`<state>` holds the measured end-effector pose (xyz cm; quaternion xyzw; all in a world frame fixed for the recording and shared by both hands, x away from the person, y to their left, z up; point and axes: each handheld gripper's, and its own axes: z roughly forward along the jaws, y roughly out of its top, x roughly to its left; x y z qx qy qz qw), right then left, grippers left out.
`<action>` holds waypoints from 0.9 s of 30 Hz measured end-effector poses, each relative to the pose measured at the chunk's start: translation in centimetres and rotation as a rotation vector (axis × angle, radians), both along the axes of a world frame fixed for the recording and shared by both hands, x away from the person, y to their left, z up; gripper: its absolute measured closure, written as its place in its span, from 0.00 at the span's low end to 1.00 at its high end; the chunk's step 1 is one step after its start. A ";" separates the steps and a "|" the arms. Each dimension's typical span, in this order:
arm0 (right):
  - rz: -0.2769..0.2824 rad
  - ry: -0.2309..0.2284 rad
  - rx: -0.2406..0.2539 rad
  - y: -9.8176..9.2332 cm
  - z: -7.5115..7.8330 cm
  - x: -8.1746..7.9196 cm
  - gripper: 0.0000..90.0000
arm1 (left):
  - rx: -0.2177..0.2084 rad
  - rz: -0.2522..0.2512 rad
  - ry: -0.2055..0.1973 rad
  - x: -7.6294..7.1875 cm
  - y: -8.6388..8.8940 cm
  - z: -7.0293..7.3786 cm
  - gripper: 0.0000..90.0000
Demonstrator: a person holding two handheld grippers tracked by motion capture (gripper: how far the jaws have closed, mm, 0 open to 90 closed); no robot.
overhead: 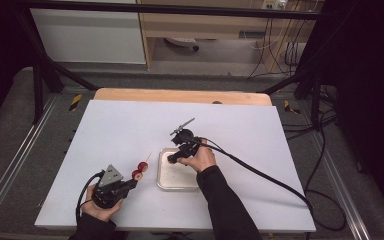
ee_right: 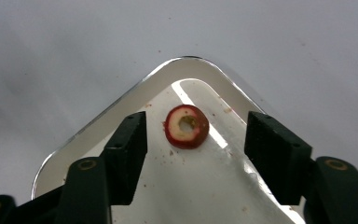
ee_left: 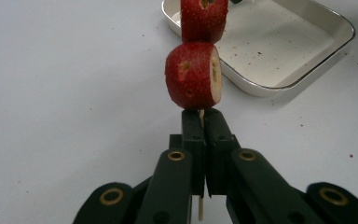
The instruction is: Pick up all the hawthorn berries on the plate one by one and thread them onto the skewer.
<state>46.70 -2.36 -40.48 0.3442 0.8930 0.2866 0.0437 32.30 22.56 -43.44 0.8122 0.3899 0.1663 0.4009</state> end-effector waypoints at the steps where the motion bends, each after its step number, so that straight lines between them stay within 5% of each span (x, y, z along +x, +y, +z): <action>1: 0.005 0.012 -0.004 0.3 -0.1 0.2 0.48 | -0.004 0.001 0.000 0.0 0.0 0.0 0.98; 13: 0.019 0.109 -0.064 1.6 -1.5 1.6 0.64 | 0.008 -0.007 0.005 0.0 -0.1 -0.1 0.98; 27: 0.001 0.128 -0.039 1.2 -1.1 1.5 0.68 | 0.014 -0.009 0.002 -0.1 -0.3 -0.1 0.98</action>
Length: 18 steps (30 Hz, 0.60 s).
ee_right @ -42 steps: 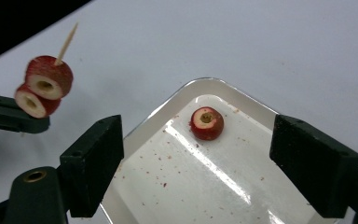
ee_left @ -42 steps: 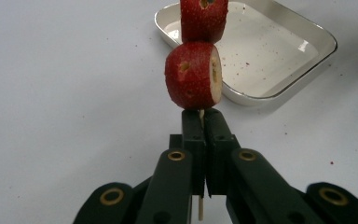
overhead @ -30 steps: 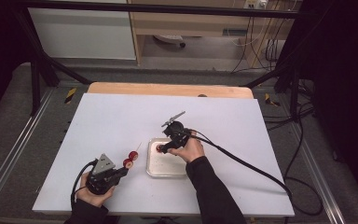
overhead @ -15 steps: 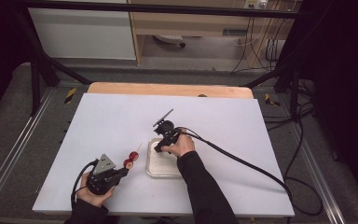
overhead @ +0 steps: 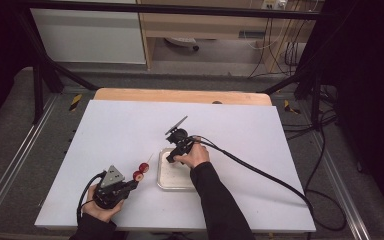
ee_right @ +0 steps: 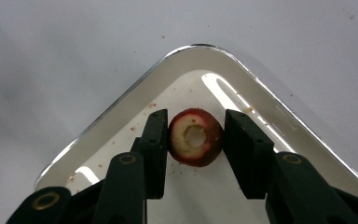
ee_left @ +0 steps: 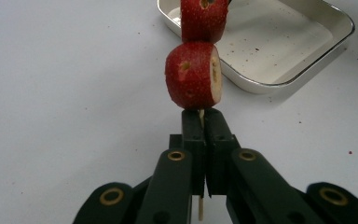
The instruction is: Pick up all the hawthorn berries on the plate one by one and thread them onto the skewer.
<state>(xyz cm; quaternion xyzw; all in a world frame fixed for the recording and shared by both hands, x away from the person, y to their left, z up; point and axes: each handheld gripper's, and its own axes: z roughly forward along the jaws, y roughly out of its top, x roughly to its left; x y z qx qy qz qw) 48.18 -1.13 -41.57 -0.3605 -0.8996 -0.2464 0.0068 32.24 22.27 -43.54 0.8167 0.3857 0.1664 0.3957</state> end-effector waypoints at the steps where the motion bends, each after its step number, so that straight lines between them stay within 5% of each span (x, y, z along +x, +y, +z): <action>1: -0.004 0.001 0.007 -0.1 0.3 -0.2 0.68 | 0.001 0.001 -0.001 0.0 0.0 0.0 0.98; 10: -0.045 -0.003 0.146 -2.1 1.9 -2.9 0.68 | 0.008 -0.007 -0.008 -0.2 -0.4 0.0 0.98; 15: -0.084 -0.028 0.268 -4.0 2.2 -4.8 0.68 | 0.013 -0.013 -0.010 -0.3 -0.7 0.0 0.98; 18: -0.113 -0.053 0.382 -5.1 2.3 -5.7 0.68 | 0.013 -0.015 -0.013 -0.3 -0.9 0.0 0.98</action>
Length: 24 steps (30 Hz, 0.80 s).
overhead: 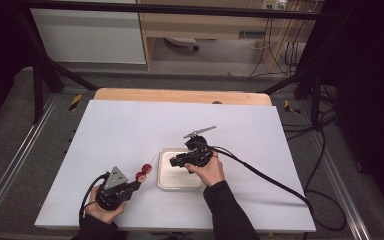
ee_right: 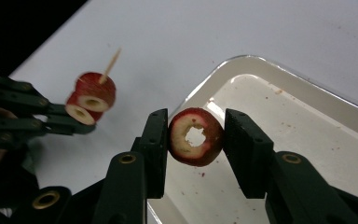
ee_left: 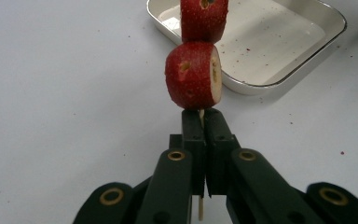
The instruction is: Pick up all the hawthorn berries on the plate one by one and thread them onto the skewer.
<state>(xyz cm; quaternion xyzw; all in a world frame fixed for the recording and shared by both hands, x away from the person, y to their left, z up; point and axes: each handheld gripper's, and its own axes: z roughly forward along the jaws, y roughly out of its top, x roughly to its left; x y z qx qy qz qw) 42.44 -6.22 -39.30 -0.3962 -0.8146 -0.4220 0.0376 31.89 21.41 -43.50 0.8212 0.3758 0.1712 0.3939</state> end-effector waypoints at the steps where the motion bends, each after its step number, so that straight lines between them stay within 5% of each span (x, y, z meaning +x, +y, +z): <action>1: -0.016 -0.007 0.025 -0.3 0.0 -0.3 0.68 | -0.002 -0.001 -0.001 0.0 0.0 0.0 0.98; 11: -0.149 -0.078 0.300 -2.0 -1.4 -2.3 0.68 | 0.001 -0.012 -0.002 -0.2 -0.6 0.0 0.98; 24: -0.291 -0.182 0.523 -1.1 -2.6 -3.5 0.68 | -0.019 -0.016 -0.001 -0.4 -1.3 0.1 0.98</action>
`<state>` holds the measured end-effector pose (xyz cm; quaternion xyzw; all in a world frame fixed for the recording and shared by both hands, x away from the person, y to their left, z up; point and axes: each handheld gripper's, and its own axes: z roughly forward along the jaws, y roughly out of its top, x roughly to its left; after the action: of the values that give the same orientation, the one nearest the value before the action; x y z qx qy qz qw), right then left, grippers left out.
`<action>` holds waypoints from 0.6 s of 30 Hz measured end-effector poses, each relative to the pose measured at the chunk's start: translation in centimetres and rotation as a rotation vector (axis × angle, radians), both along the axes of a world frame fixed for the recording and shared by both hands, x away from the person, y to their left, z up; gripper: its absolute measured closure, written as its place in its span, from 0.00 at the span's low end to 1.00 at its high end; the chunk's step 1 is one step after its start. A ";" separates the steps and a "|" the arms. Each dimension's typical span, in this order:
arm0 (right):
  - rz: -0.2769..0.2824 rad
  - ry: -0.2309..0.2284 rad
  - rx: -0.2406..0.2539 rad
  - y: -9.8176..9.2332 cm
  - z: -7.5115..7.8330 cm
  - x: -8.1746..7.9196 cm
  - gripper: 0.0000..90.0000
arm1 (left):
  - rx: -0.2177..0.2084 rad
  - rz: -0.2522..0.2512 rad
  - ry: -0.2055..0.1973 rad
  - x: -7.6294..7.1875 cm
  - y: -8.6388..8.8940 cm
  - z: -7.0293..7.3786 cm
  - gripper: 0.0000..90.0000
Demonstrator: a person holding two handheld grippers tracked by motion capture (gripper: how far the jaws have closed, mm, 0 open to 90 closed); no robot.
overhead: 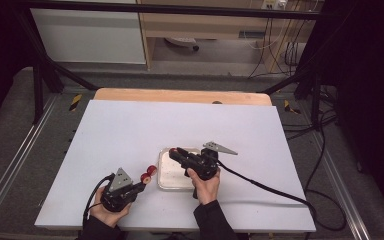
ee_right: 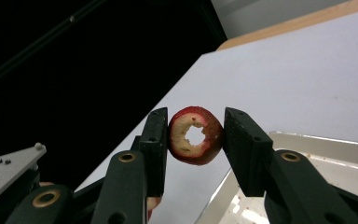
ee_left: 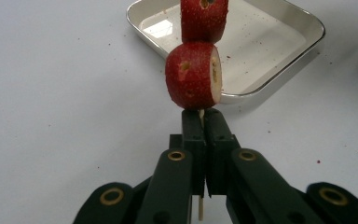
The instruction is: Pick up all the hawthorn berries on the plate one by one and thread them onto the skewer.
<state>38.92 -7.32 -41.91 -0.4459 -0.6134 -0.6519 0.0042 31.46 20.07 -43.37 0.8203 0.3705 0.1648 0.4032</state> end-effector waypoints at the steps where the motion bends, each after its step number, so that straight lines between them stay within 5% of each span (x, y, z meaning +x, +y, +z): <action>1: -0.013 -0.008 0.012 0.1 0.0 -0.1 0.68 | -0.004 0.001 0.000 0.0 0.0 0.0 0.98; 18: -0.109 -0.019 0.175 0.9 -1.5 0.3 0.69 | -0.093 0.048 0.036 -0.5 -1.8 0.3 0.98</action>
<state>39.17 -6.42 -43.42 -0.4702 -0.5291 -0.7064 0.0021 30.92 18.25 -43.08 0.7944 0.4046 0.1420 0.4302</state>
